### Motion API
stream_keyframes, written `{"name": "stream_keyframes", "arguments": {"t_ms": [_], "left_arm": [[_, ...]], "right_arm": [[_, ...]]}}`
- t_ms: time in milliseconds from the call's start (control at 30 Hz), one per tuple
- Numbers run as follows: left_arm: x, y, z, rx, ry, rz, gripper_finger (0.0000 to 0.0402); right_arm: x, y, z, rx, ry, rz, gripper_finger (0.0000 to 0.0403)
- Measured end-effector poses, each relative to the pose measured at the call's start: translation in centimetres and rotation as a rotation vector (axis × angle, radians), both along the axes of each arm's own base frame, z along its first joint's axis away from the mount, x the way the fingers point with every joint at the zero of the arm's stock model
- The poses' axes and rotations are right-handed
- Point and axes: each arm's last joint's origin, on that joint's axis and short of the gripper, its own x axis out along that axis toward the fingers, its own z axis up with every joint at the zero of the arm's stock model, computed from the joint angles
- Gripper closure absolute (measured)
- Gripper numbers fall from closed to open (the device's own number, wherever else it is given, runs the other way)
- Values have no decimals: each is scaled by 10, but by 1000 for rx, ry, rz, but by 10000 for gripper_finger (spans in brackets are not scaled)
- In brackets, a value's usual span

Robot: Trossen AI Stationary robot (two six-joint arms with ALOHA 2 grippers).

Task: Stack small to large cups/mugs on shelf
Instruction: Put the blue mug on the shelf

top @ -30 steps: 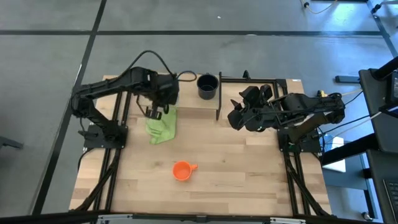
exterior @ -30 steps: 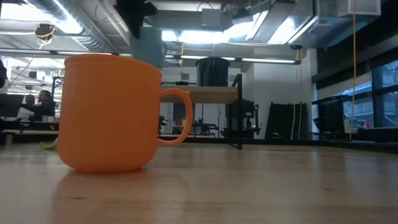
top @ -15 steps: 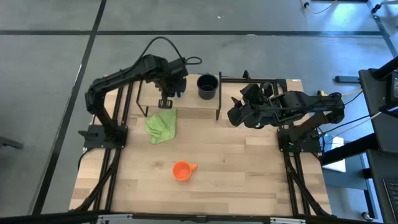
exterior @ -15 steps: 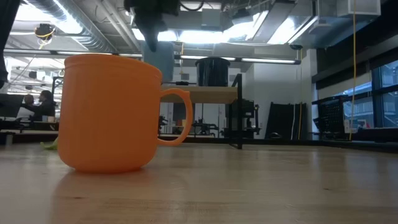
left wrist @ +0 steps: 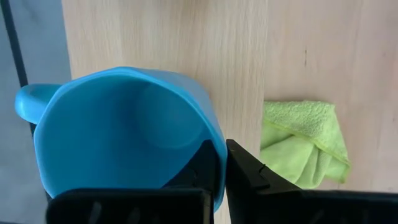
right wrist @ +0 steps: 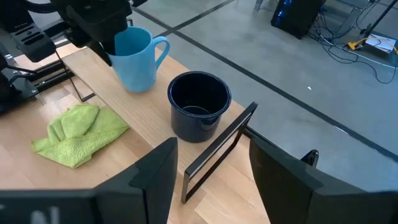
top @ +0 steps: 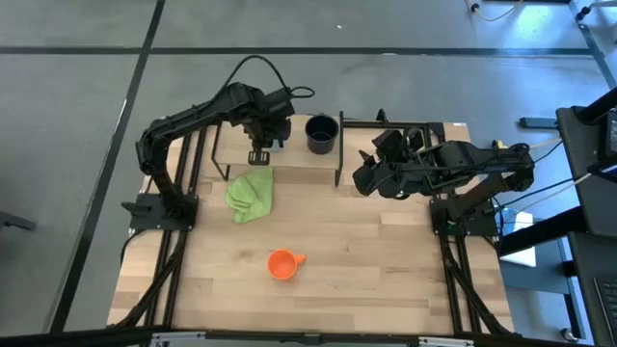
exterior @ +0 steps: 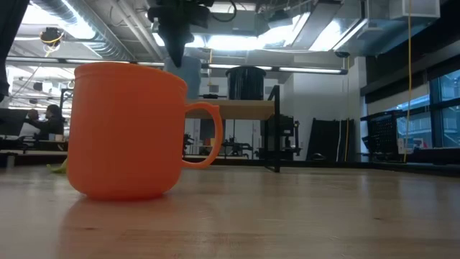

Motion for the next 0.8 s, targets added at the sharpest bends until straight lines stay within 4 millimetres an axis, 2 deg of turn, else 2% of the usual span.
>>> {"name": "stream_keyframes", "arguments": {"t_ms": [167,400,800], "left_arm": [[0,-1,0,-28,-14,-7,388],[1,-1,0,-31,-19,-3,358],[2,0,1,-18,-36,0,353]], "right_arm": [[0,0,0,0,0,0,201],[0,0,0,10,-13,-10,201],[-1,0,0,8,-5,-12,201]]}}
